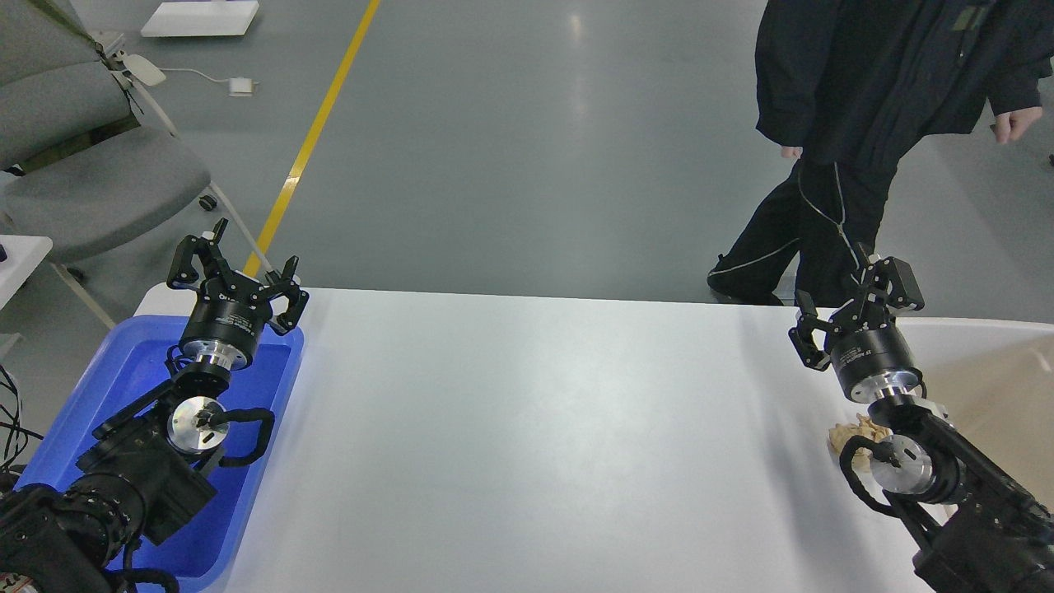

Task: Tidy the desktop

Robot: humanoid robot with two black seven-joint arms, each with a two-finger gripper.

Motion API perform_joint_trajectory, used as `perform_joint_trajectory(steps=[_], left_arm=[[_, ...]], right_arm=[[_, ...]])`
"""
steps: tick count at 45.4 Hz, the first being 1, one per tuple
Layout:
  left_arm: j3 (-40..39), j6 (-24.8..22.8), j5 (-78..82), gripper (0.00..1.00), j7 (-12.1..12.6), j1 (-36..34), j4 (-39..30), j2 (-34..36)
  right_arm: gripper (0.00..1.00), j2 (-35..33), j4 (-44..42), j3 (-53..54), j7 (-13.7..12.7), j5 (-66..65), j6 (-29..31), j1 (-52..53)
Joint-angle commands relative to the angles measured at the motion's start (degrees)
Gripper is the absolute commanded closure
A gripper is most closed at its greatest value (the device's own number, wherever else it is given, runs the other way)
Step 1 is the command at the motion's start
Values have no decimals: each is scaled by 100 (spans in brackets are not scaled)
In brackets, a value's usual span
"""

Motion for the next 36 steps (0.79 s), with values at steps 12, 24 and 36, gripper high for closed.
perform_joint_trajectory(steps=[12, 24, 36], left_arm=[[0, 0, -8, 0, -8, 0, 0, 0], [0, 0, 1, 0, 0, 0, 0, 0], [0, 0, 1, 0, -8, 0, 0, 0]], right_arm=[[0, -257, 132, -37, 1, 77, 309, -22], [0, -600, 53, 86, 1, 104, 969, 40], [0, -872, -36, -90, -516, 139, 908, 251]])
